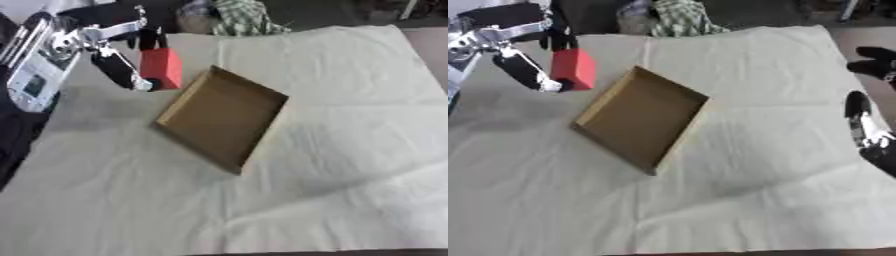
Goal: Pick up objects on the table and place them in the box.
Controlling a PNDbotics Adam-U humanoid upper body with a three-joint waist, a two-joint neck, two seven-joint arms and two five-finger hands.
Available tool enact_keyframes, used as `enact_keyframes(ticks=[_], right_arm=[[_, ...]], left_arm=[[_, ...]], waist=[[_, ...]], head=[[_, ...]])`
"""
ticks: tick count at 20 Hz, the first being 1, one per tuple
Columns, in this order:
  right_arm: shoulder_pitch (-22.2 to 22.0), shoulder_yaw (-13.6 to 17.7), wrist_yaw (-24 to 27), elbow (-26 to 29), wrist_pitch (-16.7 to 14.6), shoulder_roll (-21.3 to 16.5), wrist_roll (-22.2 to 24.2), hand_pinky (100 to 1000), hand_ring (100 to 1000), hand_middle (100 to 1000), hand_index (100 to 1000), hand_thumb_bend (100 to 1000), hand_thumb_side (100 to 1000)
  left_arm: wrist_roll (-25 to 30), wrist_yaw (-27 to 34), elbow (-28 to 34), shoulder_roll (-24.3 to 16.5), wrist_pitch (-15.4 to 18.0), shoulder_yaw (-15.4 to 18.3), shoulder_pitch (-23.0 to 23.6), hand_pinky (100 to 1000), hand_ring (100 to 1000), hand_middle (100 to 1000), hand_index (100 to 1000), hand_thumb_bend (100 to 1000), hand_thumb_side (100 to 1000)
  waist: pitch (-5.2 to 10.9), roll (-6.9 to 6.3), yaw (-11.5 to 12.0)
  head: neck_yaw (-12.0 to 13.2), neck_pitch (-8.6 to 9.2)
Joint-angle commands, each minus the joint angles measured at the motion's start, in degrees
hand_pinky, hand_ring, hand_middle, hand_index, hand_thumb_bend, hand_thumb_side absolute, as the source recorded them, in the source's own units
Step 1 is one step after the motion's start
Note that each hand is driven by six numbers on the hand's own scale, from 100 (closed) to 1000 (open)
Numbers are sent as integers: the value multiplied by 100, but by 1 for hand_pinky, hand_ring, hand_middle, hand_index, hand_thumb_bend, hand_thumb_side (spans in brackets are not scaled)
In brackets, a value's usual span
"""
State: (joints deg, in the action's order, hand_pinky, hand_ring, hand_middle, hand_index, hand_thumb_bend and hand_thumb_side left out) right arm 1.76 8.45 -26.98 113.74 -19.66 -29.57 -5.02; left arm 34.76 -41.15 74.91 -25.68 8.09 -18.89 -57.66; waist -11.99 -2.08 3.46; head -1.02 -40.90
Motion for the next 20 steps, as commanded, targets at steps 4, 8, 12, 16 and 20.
enact_keyframes(ticks=[4,8,12,16,20], right_arm=[[119,10,108,85,-19,-91,57,895,818,861,820,100,887],[146,1,133,85,-19,-61,78,895,817,860,820,100,887],[197,-5,170,85,-28,-32,94,895,816,860,819,100,886],[227,-13,197,85,-29,-9,115,895,815,859,819,100,886],[265,-16,224,85,-33,10,127,895,815,859,818,100,885]], left_arm=[[-28,-118,-354,374,139,40,-295,541,557,420,569,164,101],[-32,-171,-552,621,179,35,-363,541,556,419,568,155,113],[-63,-232,-706,848,224,13,-399,544,558,420,570,166,151],[-139,-291,-832,1003,275,-12,-370,554,562,425,577,192,173],[-168,-424,-1012,1078,344,-39,-315,586,587,454,614,284,237]], waist=[[49,7,-59],[20,3,-110],[-6,6,-162],[-30,-6,-198],[-43,-17,-227]], head=[[60,96],[89,120],[111,142],[113,144],[104,154]])
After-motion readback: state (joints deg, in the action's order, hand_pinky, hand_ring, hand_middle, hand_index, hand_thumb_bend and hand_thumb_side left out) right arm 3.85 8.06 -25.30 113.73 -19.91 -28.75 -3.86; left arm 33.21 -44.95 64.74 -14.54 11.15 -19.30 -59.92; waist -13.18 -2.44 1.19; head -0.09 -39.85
